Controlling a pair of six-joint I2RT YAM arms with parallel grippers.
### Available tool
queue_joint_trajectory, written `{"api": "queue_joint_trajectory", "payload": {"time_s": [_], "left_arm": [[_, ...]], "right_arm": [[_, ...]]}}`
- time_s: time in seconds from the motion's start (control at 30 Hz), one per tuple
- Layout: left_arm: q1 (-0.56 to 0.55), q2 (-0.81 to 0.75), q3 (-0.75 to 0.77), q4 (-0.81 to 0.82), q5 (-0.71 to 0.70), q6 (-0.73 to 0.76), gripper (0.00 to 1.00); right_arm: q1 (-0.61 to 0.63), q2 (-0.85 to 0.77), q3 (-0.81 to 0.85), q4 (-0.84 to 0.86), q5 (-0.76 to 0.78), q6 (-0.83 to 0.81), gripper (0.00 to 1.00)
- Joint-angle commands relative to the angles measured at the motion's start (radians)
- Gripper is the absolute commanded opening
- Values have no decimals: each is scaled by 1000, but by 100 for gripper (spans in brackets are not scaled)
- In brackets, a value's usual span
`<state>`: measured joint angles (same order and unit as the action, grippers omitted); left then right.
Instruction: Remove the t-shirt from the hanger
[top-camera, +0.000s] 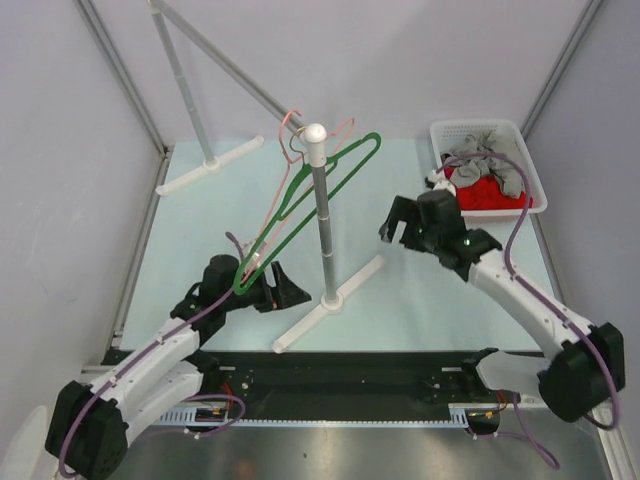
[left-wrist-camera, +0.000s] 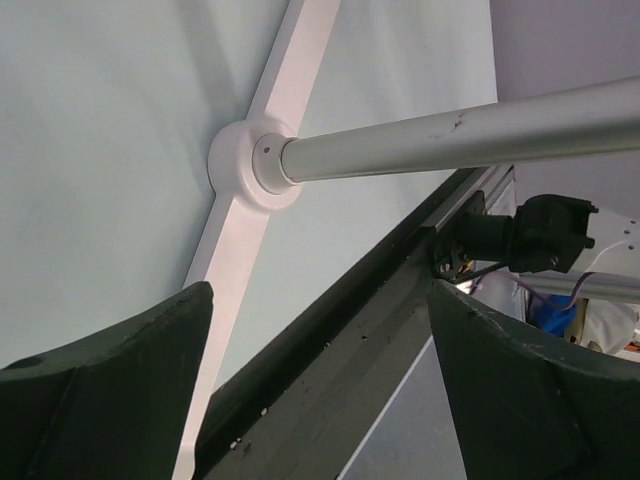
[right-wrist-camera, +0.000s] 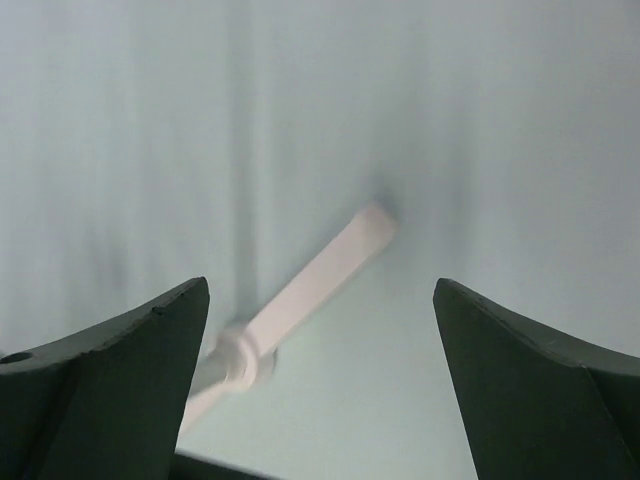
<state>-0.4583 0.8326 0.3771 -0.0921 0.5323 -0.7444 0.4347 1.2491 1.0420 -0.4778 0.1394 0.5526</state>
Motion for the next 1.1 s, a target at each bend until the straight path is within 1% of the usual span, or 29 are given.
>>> {"api": "queue_joint_trajectory", "payload": {"time_s": [0.0, 0.03, 0.07, 0.1, 0.13, 0.2, 0.23, 0.27, 0.3, 0.33, 0.37, 0.4, 0.43, 0.47, 0.5, 0.53, 0.57, 0.63, 0.67, 0.8, 0.9, 0.93, 1.07], "left_arm": [[-9, -122, -102, 173, -29, -96, 92], [-10, -153, -118, 175, -37, -101, 93], [-10, -183, -148, 173, -40, -105, 93], [-8, -255, -164, 163, -46, -108, 92], [-10, -295, -181, 152, -54, -111, 93], [-10, -381, -228, 111, -78, -130, 93], [-10, -467, -242, 100, -84, -134, 93], [-10, -519, -272, 69, -103, -145, 93], [-10, -565, -288, 36, -110, -154, 93], [-10, -661, -302, 17, -118, -165, 93], [-10, -709, -328, 0, -132, -196, 94], [-10, -751, -343, -32, -141, -214, 94], [-10, -798, -357, -46, -147, -234, 94], [-10, -878, -372, -57, -150, -271, 94], [-8, -920, -404, -86, -164, -285, 94], [-8, -953, -414, -103, -175, -302, 95], [-10, -958, -420, -115, -178, -297, 95], [-10, -923, -420, -103, -173, -274, 95], [-8, -894, -423, -97, -172, -270, 95], [-10, -880, -471, -31, -175, -279, 96], [-10, -900, -518, 21, -172, -319, 97], [-8, -906, -536, 28, -173, -334, 97], [-10, -935, -543, 49, -181, -342, 98]], "right_arm": [[186, -200, -201, 155, -4, 184, 100], [218, -232, -241, 177, 26, 213, 100], [254, -261, -328, 214, 43, 248, 100], [300, -337, -370, 232, 73, 262, 100], [320, -373, -410, 248, 86, 276, 100], [340, -491, -537, 281, 98, 326, 100], [341, -538, -586, 289, 101, 348, 100], [343, -580, -629, 316, 103, 378, 100], [345, -673, -717, 332, 101, 418, 100], [346, -718, -755, 338, 106, 443, 100], [346, -765, -789, 338, 112, 463, 100], [346, -819, -850, 328, 127, 493, 100], [349, -912, -868, 305, 140, 506, 100], [349, -965, -885, 244, 158, 515, 100], [349, -1009, -896, 210, 187, 523, 100], [349, -1095, -913, 179, 199, 524, 100], [349, -1132, -919, 115, 215, 535, 100], [352, -1209, -936, 55, 246, 561, 100], [352, -1214, -941, 50, 250, 561, 100], [351, -1174, -985, 108, 238, 567, 100], [352, -1143, -1039, 195, 223, 578, 100], [351, -1137, -1057, 255, 217, 576, 100], [354, -1125, -1123, 395, 151, 561, 100]]}}
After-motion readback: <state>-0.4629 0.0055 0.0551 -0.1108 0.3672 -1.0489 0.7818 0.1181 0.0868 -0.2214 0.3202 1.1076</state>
